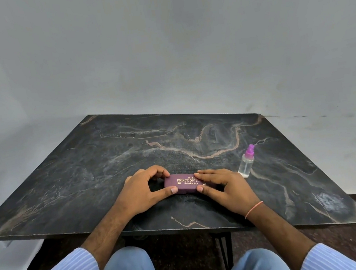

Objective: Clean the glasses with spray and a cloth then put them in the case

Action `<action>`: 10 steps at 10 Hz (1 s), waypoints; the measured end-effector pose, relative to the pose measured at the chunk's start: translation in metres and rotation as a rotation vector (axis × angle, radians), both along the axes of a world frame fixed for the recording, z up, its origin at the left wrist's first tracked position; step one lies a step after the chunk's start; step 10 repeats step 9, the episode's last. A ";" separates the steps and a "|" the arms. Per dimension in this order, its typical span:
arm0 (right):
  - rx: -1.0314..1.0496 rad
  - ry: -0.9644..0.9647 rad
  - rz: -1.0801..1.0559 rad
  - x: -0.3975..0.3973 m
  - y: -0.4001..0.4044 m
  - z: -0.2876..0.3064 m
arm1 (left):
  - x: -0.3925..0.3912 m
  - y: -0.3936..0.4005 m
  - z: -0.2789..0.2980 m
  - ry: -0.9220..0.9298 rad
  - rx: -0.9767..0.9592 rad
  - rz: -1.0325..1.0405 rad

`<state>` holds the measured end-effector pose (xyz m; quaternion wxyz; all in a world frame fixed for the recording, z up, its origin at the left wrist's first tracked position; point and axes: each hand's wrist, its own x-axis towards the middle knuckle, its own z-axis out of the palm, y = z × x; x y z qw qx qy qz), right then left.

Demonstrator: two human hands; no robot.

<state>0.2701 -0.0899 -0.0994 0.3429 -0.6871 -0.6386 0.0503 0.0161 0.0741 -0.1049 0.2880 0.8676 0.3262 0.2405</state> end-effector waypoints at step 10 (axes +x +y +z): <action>-0.483 -0.360 -0.217 -0.008 -0.039 -0.005 | -0.002 -0.023 0.001 0.578 0.259 -0.007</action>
